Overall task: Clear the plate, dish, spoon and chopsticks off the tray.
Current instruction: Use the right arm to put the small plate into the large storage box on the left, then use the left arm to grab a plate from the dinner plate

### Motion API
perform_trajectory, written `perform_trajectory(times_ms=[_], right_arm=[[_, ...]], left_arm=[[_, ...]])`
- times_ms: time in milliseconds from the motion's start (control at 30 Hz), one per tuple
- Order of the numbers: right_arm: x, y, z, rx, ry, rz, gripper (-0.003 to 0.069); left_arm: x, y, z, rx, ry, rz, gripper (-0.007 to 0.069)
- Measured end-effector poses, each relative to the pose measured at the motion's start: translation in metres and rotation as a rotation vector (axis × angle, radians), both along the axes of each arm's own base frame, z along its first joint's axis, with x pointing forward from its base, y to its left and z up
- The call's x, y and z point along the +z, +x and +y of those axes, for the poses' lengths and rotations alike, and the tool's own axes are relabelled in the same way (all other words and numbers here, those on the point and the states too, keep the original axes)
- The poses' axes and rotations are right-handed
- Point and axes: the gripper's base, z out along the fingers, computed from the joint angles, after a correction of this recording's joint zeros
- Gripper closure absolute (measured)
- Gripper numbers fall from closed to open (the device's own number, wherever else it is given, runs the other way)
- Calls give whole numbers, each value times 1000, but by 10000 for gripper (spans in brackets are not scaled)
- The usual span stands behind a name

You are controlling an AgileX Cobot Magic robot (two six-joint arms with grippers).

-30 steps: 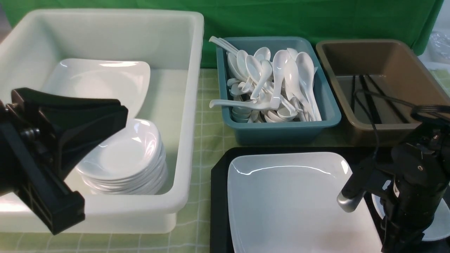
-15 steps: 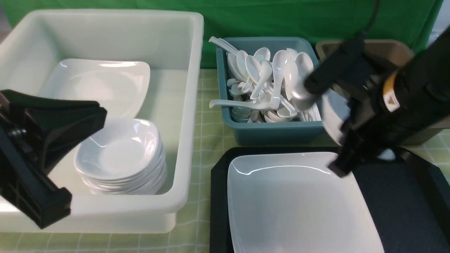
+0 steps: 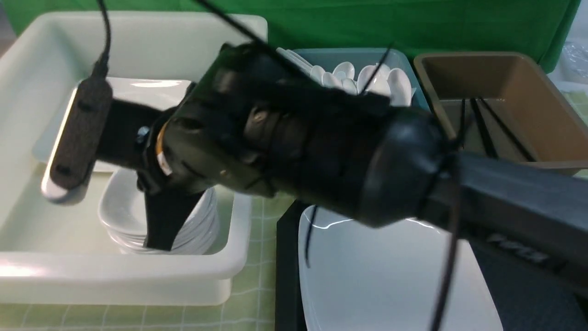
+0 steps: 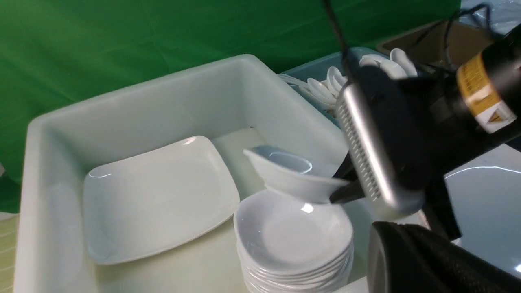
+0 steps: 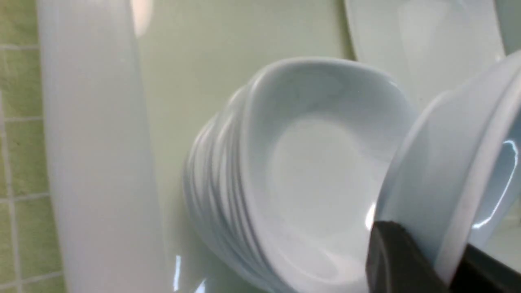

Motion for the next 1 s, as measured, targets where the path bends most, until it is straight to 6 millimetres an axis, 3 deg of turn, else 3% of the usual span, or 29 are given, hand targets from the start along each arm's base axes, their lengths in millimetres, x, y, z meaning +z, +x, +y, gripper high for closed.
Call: perform_trajectory(times_ms=[67,133,200,267,367,467,500,567,600,700,767,800,867,900,1000], right_arm=[[-20,4,10,26,-39,-1,536],[-26,5,13,33,-51,-1,498],[-34,6,15,40,-73,0,347],[-33,6,14,37,-83,4,253],[-19,-2,6,21,-113,20,123],[12,-17,-11,-25,-133,52,95],[14,-18,-14,-32,-145,60,97],[45,-30,-39,-99,-169,99,137],[61,-31,-55,-152,-175,125,188],[83,-26,-88,-284,-122,162,334],[89,-23,-112,-359,-99,181,438],[89,-23,-115,-369,-97,184,449],[86,-31,-159,-494,-87,232,552],[90,-33,-162,-494,-75,227,557],[90,-61,-226,-640,-23,262,590]], left_arm=[[-1,-2,2,4,3,11,603],[-2,-2,2,4,4,16,603],[-2,-3,1,-2,-2,24,603],[-2,-3,0,-11,-7,25,603],[-2,-3,-2,-31,-19,23,603],[-1,2,-9,-71,2,31,603],[-1,3,-10,-74,0,33,603],[-1,15,-22,-122,45,68,603],[-2,25,-31,-159,79,95,603],[-6,46,-53,-260,146,135,603],[-10,61,-70,-339,178,162,603],[-10,63,-72,-348,181,166,603],[-22,85,-96,-466,228,237,603],[-25,89,-100,-484,233,250,603],[-48,116,-135,-630,272,345,603]])
